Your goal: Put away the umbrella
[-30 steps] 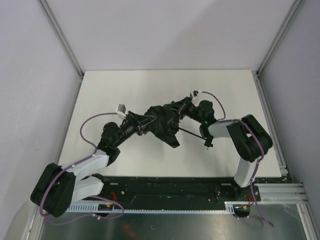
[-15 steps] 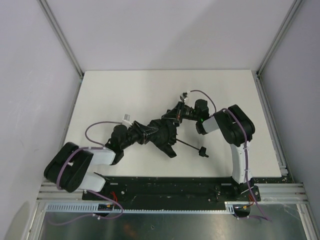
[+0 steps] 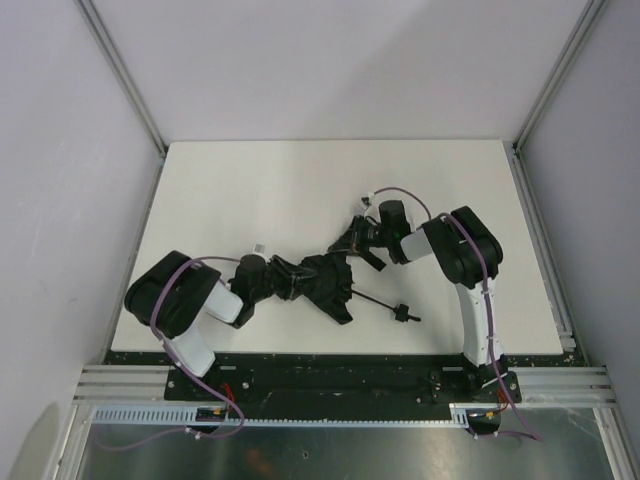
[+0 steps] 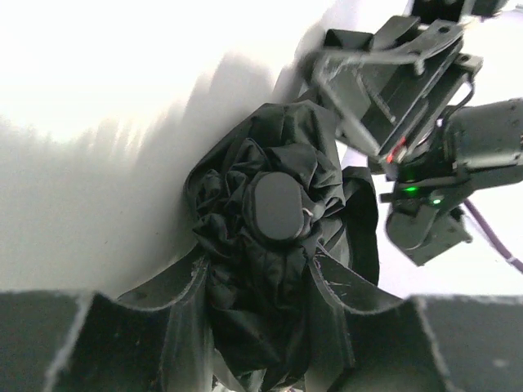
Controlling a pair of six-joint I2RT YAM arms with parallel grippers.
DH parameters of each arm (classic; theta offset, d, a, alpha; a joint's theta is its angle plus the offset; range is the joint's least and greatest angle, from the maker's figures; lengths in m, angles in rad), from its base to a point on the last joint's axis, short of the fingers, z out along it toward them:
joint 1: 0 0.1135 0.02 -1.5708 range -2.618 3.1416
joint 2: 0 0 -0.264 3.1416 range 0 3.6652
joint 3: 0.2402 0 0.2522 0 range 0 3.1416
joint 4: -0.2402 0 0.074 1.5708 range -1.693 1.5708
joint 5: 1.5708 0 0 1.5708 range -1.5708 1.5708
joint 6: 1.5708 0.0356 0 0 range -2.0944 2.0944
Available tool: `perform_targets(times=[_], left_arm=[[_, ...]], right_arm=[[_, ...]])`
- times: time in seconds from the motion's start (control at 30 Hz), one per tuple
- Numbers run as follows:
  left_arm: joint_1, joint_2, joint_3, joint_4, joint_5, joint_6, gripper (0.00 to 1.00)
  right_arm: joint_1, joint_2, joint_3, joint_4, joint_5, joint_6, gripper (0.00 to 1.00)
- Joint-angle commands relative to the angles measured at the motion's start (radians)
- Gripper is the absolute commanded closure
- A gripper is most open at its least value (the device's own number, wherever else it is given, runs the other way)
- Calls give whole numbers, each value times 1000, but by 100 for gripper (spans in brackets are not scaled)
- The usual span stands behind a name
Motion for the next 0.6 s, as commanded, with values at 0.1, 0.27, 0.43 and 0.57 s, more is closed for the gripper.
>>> perform_targets(times=[0.1, 0.27, 0.43, 0.57], left_arm=[[-28, 12, -61, -154, -7, 32, 100], [-33, 1, -59, -180, -9, 40, 100], [-36, -12, -58, -212, -15, 27, 100], [-36, -42, -46, -303, -31, 29, 100]], right_arm=[[-62, -77, 218, -591, 216, -480, 84], [-87, -62, 251, -512, 164, -479, 88], [-90, -46, 346, -557, 192, -492, 99], [-86, -90, 441, -813, 387, -591, 64]])
